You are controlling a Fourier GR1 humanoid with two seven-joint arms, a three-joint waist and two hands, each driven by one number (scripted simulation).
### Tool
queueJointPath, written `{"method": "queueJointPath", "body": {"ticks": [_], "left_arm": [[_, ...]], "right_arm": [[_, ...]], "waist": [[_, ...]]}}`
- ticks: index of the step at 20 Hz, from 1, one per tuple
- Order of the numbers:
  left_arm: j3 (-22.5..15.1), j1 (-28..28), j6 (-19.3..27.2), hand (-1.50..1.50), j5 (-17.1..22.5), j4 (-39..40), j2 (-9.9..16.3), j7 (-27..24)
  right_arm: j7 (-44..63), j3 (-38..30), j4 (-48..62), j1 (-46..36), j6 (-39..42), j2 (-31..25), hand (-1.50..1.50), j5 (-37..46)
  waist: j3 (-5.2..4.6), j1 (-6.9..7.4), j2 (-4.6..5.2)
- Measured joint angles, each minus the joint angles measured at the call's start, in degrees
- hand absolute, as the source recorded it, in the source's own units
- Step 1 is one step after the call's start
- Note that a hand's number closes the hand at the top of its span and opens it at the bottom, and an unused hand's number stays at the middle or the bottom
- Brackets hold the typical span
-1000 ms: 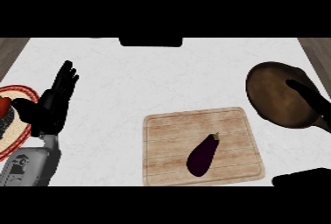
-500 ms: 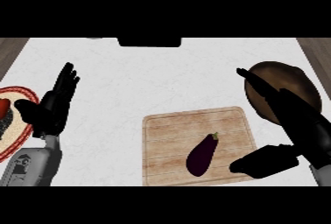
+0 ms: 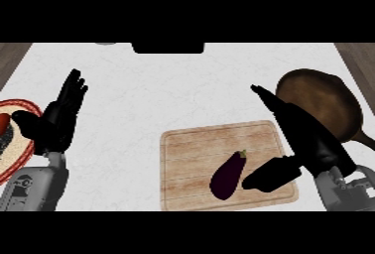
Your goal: Pick the eggplant from the cutting board and place it in the pan
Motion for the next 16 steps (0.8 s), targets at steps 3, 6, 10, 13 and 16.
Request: {"method": "queueJointPath", "body": {"ticks": [3, 6, 10, 13, 16], "left_arm": [[0.0, 1.8, -0.1, 0.0, -0.2, -1.2, -0.3, -0.5], [0.7, 1.1, -1.0, 0.0, 0.0, 0.4, 0.0, -1.2], [0.4, 1.0, -0.6, 0.0, -0.8, 0.3, -0.8, -1.2], [0.7, 1.5, -1.2, 0.0, -0.7, -0.8, -0.8, -0.5], [1.8, 0.3, -2.1, 0.0, -0.4, 0.9, -0.4, -0.9]], "right_arm": [[0.4, 0.8, 0.6, 1.6, 0.0, 0.7, -1.5, 2.3], [0.4, 0.5, 2.0, 2.4, 0.5, 1.5, -1.5, 2.9], [-1.3, 0.7, 4.8, 4.6, 1.5, 2.9, -1.5, 3.1], [-2.4, 1.3, 6.1, 6.1, 2.3, 4.9, -1.5, 3.9], [-3.2, 1.2, 7.3, 6.2, 3.9, 6.2, -1.5, 3.8]], "waist": [[0.01, -0.03, -0.06], [0.02, -0.15, -0.01], [0.03, -0.11, 0.02], [0.04, -0.07, 0.01], [0.04, -0.12, 0.03]]}}
